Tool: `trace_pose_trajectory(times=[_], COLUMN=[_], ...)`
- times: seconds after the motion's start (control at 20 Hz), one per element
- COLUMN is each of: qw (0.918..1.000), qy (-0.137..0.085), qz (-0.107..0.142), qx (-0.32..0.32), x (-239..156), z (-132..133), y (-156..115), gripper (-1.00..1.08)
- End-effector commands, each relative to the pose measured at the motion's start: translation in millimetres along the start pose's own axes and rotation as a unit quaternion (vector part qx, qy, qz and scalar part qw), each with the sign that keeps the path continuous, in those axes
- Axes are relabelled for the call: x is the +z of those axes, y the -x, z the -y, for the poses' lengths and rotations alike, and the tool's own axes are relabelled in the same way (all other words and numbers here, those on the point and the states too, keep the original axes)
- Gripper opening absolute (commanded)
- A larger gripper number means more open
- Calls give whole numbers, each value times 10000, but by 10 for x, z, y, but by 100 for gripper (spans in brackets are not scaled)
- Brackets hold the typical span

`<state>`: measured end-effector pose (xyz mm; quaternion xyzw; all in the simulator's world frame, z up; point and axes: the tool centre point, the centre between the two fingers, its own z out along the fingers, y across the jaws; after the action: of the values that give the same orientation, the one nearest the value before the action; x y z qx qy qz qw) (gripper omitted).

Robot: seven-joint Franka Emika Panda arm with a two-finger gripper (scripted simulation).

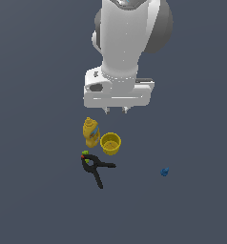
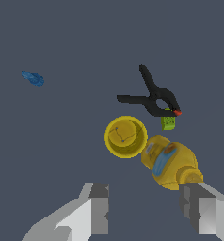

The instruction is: Pick up a designated object from a clutter of objects.

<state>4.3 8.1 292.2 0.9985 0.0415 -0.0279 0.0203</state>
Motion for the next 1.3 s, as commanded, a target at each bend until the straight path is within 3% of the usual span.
trace_pose_trajectory(times=[0.0,0.35,0.75,1.25], qw=[9998,9956,9818,9700], qy=[76,403,791,988], qz=[115,597,1188,1501], qx=[-107,-594,-1257,-1639], x=[134,718,1479,1904], z=[26,138,290,375], y=[-22,-92,-97,-57], gripper=[28,28,28,28])
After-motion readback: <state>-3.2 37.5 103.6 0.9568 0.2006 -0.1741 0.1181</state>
